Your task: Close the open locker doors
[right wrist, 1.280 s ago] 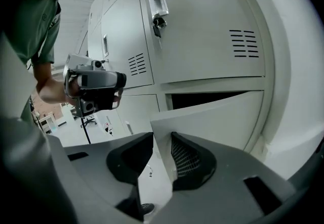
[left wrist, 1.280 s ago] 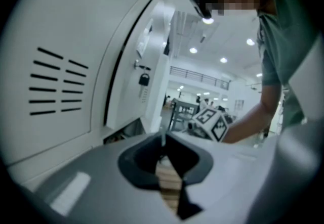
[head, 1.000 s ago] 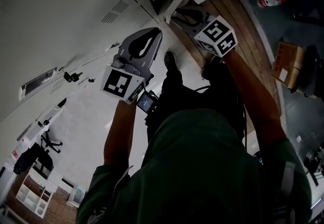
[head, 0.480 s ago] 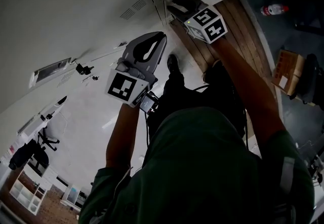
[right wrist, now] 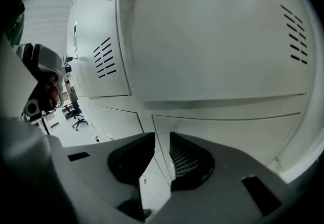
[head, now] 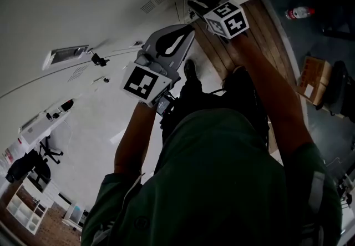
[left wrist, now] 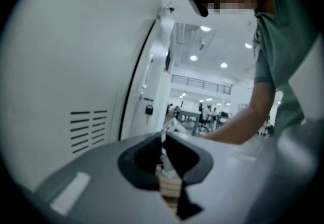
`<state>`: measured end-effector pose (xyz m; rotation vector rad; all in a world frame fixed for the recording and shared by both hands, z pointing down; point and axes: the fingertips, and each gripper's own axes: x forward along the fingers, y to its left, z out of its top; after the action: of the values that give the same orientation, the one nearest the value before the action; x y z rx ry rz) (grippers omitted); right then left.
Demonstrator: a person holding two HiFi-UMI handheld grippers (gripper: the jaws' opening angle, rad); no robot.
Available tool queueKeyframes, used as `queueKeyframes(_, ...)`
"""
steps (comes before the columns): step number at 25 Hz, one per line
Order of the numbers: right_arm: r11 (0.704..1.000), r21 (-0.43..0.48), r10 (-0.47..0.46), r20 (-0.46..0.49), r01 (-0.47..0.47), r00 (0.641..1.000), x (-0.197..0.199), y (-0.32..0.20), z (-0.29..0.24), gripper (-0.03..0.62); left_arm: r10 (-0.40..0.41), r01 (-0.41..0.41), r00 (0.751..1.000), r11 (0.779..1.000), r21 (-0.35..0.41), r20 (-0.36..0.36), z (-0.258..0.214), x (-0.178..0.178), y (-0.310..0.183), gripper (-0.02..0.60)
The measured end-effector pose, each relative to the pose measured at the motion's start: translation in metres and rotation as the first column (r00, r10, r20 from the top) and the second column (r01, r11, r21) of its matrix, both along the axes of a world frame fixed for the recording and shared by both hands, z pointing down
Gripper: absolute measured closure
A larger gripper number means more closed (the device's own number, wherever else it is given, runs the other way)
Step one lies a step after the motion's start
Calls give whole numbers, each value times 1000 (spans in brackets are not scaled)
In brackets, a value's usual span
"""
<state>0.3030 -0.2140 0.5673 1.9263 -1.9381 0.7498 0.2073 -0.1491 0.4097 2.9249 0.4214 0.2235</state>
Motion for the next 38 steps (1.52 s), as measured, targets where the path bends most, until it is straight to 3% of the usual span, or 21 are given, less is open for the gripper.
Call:
queueKeyframes(7,1000,25,19,-21,-18,1000,5,35,-41,508,69,-68,997,997,37,-29,-26,5,16,558)
queueKeyframes(11,995,95,36,-49,-31,998,4,65,-90,508,139,-136,989,989,62,-57,-46,10,33,558)
queueKeyframes(17,968,231,124,-114,-95,986,6,118,-179,526,264,-253,954,963,87,-141,-83,21,62,558)
queueKeyframes(25,887,404,309,-153,-226,939,-1,203,-277,553,413,-401,892,910,101,-184,-115,25,98,558)
queueKeyframes(30,833,442,432,-146,-332,890,-11,262,-307,562,480,-469,862,877,103,-162,-119,15,117,558)
queueKeyframes(35,753,490,559,-127,-439,819,-18,310,-332,566,540,-533,823,842,86,-179,-121,15,133,558)
queueKeyframes(38,735,495,586,-120,-464,801,-26,328,-337,571,560,-558,808,827,64,-185,-121,16,146,558)
